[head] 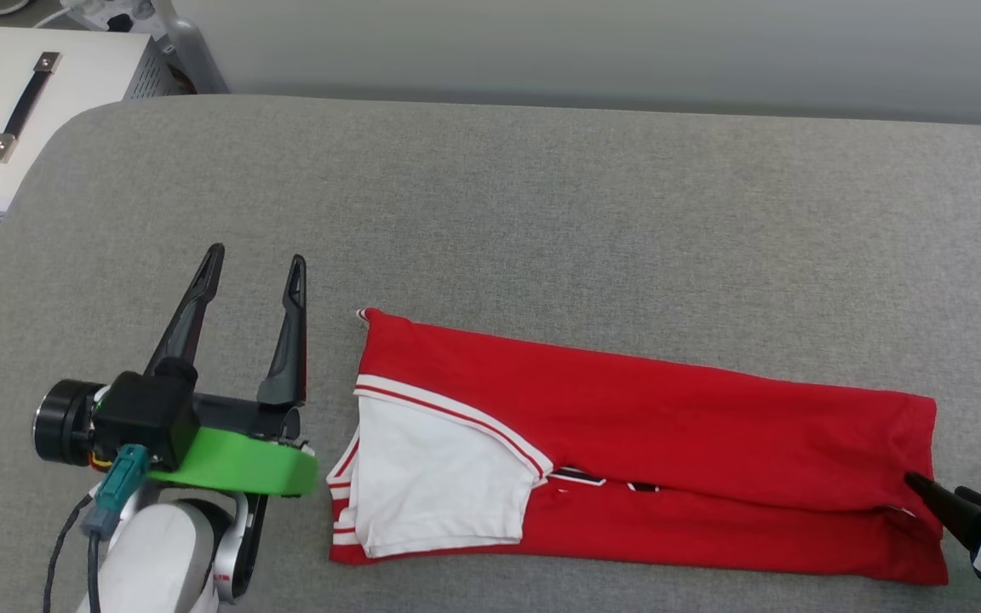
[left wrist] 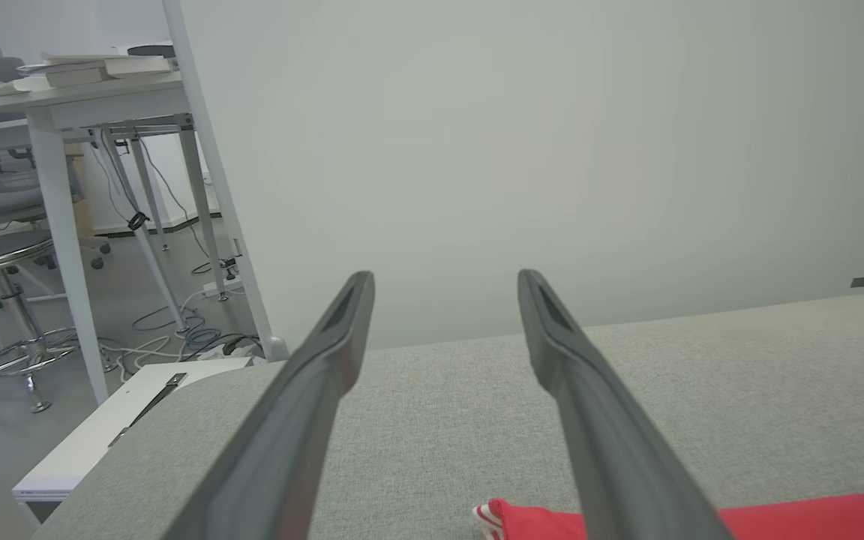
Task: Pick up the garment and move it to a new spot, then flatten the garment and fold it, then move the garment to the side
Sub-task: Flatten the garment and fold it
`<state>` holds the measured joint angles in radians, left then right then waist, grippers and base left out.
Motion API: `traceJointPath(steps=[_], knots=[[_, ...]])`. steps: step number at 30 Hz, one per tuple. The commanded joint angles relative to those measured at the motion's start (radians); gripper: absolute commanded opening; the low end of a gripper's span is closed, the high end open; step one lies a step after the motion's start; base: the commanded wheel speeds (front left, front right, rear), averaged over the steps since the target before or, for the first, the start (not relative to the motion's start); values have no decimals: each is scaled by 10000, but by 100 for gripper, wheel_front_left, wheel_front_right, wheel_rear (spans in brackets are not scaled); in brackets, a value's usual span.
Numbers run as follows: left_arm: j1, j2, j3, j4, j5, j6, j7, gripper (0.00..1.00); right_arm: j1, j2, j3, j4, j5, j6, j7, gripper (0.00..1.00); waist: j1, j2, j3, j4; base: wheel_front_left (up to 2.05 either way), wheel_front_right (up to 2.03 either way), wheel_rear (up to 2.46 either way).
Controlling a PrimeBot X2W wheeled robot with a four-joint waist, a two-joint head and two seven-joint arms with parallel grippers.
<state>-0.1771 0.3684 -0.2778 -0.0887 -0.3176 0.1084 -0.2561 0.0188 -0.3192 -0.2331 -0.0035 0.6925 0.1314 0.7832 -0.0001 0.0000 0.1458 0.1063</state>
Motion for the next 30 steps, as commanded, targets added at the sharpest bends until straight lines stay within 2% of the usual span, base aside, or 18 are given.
traceJointPath(steps=[1, 7, 13, 19, 30], knots=[[247, -339, 319, -110, 290, -225, -55, 100, -286, 81, -164, 89, -188, -7, 54, 100, 1, 0, 167, 99, 0, 0, 0], [516, -1185, 1168, 107, 1158, -1406, -56, 100, -789, 367, -650, 698, -688, -7, 183, 100, 1, 0, 478, 271, 0, 0, 0], [518, -1779, 1804, 296, 1562, -2057, -56, 100, -904, 583, -737, 1318, -908, -7, 622, 100, 1, 0, 647, 415, 0, 0, 0], [434, -2084, 2103, 395, 1746, -2303, -56, 100, -987, 807, -401, 1806, -884, -7, 847, 100, 1, 0, 796, 470, 0, 0, 0], [387, -2186, 2168, 531, 1810, -2386, -56, 100, -1169, 1151, 777, 2298, -362, -7, 613, 100, 1, 0, 789, 440, 0, 0, 0]])
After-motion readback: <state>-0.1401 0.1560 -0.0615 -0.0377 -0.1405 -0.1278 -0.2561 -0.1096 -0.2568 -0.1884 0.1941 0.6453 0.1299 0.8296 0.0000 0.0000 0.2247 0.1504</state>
